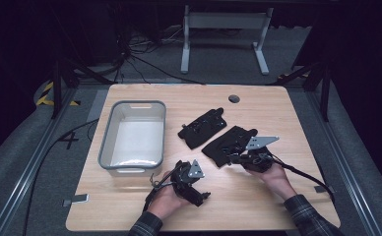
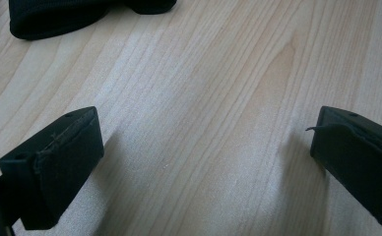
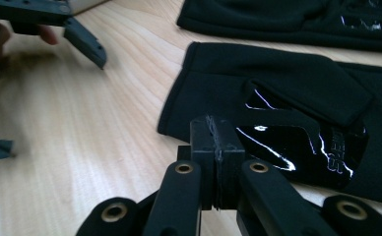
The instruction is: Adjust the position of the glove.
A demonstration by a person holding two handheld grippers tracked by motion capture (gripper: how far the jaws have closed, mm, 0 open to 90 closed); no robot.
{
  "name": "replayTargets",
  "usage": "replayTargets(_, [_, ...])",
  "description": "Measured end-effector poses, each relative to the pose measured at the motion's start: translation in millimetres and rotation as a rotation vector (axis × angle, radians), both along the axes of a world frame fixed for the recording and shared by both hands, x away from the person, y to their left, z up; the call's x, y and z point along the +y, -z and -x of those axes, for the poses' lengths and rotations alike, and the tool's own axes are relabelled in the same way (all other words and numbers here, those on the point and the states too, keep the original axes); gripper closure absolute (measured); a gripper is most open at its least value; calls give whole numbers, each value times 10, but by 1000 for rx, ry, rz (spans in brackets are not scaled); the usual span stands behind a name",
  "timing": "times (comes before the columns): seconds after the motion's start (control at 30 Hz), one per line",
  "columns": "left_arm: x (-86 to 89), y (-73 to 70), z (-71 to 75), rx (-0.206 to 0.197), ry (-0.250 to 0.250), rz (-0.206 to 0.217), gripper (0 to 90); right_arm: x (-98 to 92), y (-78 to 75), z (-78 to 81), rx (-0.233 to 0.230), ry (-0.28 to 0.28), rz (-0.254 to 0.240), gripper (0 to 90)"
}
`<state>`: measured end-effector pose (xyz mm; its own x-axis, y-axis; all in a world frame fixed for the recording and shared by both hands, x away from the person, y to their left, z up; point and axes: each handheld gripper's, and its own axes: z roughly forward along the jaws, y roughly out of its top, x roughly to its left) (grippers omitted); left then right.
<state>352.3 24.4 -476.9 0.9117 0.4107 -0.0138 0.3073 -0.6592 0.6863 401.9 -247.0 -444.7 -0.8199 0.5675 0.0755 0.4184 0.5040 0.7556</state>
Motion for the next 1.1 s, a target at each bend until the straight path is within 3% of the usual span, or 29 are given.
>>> replayTargets(0.2, [-1, 0, -10, -4, 7, -1, 0, 59, 74, -93, 8, 5, 6, 900])
replayTargets(0.27, [-1, -1, -9, -4, 7, -1, 0, 117, 73, -100, -8, -3, 35, 900])
replayTargets(0.37, [0, -2, -6, 0, 4, -3, 0, 188, 69, -119, -3, -19, 16, 900])
replayTargets(0.63, [3, -2, -7, 0, 7, -4, 0, 289, 157, -157, 4, -31, 43, 900])
replayTargets(1.1, [4, -1, -11, -1, 11, -1, 0, 186, 156, -69, 18, -57, 66, 900])
